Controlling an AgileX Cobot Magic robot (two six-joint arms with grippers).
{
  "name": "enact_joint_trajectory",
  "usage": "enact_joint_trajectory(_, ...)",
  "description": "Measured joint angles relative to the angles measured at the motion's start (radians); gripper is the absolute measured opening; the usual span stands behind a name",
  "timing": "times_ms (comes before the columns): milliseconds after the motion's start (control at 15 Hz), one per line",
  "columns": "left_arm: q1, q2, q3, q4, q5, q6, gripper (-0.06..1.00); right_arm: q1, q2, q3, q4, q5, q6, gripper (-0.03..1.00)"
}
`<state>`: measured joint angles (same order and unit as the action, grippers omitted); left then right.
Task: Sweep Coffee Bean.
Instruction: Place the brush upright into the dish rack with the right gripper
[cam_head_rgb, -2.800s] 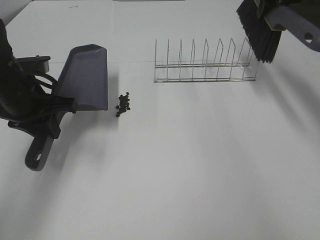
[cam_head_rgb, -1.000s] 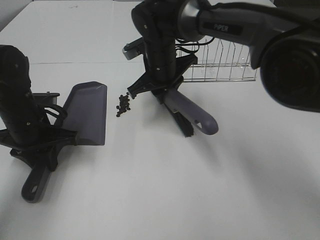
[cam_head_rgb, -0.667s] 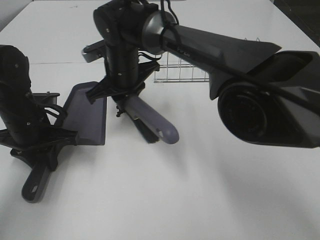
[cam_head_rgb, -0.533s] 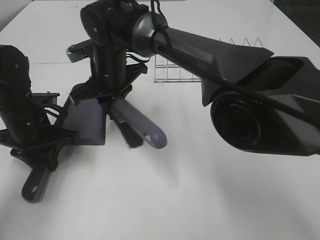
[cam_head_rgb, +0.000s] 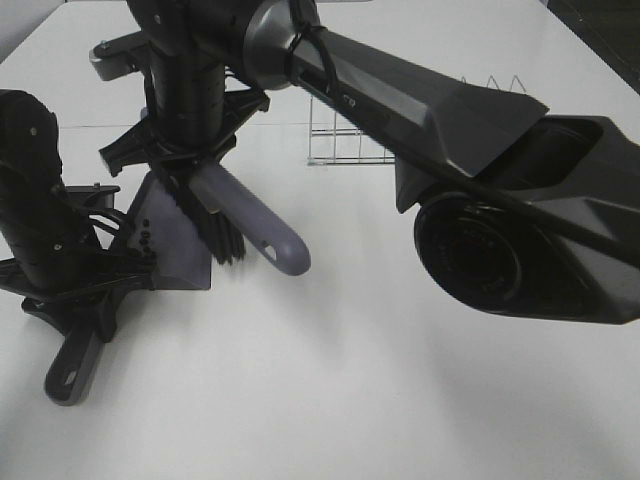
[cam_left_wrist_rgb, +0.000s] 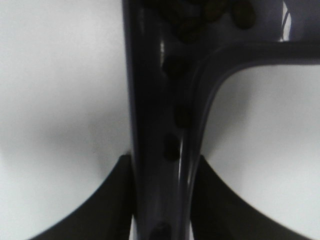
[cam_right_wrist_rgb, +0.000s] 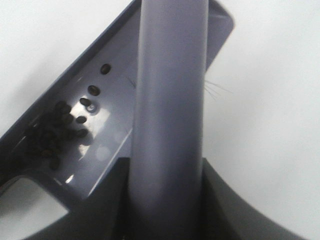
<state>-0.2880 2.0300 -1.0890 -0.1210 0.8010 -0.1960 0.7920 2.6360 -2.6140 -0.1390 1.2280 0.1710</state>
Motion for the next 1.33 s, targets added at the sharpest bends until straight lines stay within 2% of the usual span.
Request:
enact_joint_trajectory(67, 0.0, 0.0, 0.0, 0.0, 0.0, 0.0, 0.26, -0.011, -0.059, 0.0, -0.08, 0.001, -0.001, 0.29)
enact_joint_trajectory(133, 0.0, 0.0, 0.0, 0.0, 0.0, 0.0, 0.26, -0.023, -0.088, 0.0, -0.095, 0.001, -0.006, 0.29)
enact_joint_trajectory(333, 0.0, 0.0, 0.0, 0.0, 0.0, 0.001, 0.26, -0.098, -0.162, 0.0, -0.112, 0.001, -0.027, 0.29)
enact_joint_trajectory(600, 0.0, 0.0, 0.0, 0.0, 0.0, 0.001, 0.26, -0.246, -0.259, 0.031, -0.118, 0.001, -0.053, 0.29)
enact_joint_trajectory(800, 0.0, 0.0, 0.0, 0.0, 0.0, 0.001, 0.26, -0.353, -0.341, 0.14, -0.118, 0.002, -0.056, 0.29)
enact_joint_trajectory(1133, 0.0, 0.0, 0.0, 0.0, 0.0, 0.001, 0.26, -0.558, -0.488, 0.465, -0.101, 0.0, -0.05, 0.29)
enact_joint_trajectory(1333, 0.0, 0.0, 0.0, 0.0, 0.0, 0.001, 0.26, -0.619, -0.488, 0.649, -0.06, 0.003, -0.049, 0.29)
